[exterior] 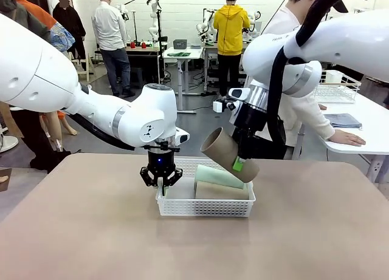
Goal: Clean and organize the cups into the basket.
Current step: Pick up the Reusable plastic cup from the right side of the table and stack it inside the Organizing basket in the center of the table.
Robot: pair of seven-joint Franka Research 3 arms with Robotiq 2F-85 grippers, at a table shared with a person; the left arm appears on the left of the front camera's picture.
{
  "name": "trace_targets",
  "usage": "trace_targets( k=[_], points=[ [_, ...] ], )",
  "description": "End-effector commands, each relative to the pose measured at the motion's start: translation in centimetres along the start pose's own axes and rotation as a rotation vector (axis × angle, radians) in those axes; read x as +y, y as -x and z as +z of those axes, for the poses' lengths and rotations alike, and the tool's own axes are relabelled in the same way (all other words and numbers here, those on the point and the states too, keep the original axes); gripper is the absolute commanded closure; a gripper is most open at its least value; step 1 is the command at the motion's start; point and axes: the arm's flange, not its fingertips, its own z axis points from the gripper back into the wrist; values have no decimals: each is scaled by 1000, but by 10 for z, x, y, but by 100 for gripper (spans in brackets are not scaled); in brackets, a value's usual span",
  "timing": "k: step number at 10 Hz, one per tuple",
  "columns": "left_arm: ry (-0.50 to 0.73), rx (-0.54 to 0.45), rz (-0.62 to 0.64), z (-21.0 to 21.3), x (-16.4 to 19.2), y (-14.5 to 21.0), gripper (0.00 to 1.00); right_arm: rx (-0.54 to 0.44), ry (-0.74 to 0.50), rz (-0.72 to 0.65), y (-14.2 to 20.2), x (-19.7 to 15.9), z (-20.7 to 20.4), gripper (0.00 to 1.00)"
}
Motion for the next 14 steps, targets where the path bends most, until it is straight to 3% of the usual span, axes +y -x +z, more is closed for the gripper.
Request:
trace_targets(
  k=[1, 7, 11, 12, 14],
  points=[
    [-5, 1, -7, -2, 1, 1, 100, 44, -26, -7, 1, -11, -2, 18],
    [-5, 1, -7, -2, 1, 1, 100, 120, -60, -22, 10, -42, -40, 18],
    [-5, 1, -7, -2, 1, 1, 100, 107, -67, -15, 9, -48, -45, 18],
    [-5, 1, -7, -2, 1, 1, 100, 97, -71, -13, 7, -47, -44, 0],
    [-5, 1, -7, -2, 1, 1, 100, 94, -68, -12, 6, -44, -42, 0]
  ],
)
